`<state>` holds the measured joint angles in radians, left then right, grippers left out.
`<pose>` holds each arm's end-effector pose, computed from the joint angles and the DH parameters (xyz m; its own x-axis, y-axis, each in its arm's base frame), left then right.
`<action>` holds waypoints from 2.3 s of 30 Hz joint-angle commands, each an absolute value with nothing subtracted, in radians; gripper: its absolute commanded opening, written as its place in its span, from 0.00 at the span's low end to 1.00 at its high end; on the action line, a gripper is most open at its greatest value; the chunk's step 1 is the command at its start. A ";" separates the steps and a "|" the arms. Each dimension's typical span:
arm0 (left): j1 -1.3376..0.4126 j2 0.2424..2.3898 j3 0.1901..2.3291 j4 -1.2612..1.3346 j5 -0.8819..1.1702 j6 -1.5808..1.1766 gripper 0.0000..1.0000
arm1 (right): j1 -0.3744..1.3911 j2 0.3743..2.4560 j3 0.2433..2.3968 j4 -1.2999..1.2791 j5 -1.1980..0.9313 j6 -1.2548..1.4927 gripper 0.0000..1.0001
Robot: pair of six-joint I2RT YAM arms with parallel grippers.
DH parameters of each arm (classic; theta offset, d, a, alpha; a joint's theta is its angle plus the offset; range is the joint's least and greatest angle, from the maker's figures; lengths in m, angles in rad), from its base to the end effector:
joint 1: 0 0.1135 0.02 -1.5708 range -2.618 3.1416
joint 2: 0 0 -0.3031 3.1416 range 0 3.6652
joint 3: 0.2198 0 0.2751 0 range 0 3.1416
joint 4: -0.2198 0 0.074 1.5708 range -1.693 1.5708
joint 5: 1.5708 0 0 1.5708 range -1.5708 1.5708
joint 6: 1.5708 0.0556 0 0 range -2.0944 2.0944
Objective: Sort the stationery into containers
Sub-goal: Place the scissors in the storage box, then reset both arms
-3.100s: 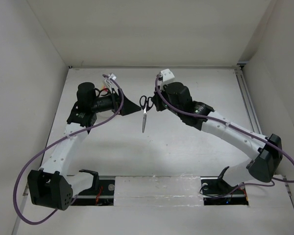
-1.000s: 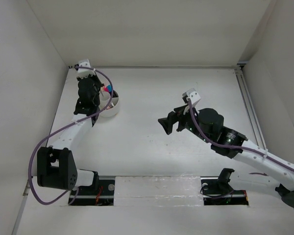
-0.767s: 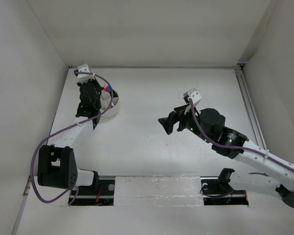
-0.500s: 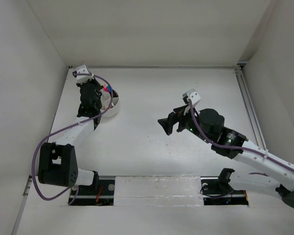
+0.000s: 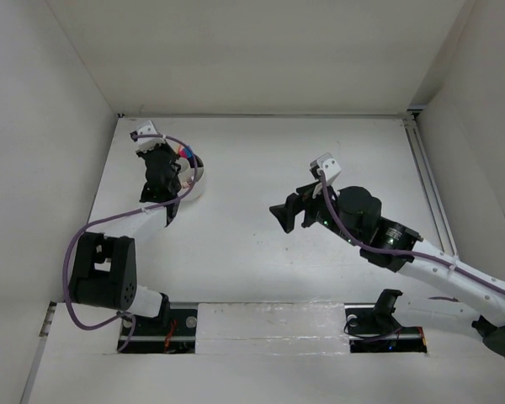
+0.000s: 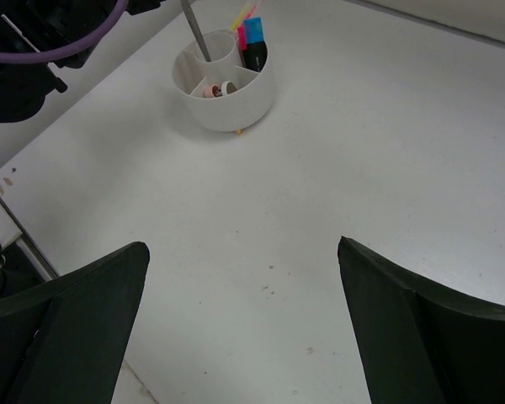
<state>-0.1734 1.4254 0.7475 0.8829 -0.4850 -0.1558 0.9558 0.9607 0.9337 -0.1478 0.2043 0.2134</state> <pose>0.3428 -0.0337 0.3168 0.2442 -0.1821 -0.9525 -0.2622 0.9332 -0.2457 0.1493 0.1918 0.3923 -0.2430 0.0154 -0.9699 -0.6477 0.7417 0.1741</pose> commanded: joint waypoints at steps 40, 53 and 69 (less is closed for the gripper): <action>-0.365 1.022 1.197 -0.004 -0.712 -0.446 1.00 | 0.954 0.980 1.026 -0.184 0.362 0.224 1.00; -0.365 0.755 1.186 -0.489 -0.615 -0.588 1.00 | 0.954 0.844 1.218 -0.503 0.644 0.233 1.00; -0.365 0.420 1.117 -0.678 -0.586 -0.542 1.00 | 0.954 0.678 1.312 -0.810 0.745 0.310 1.00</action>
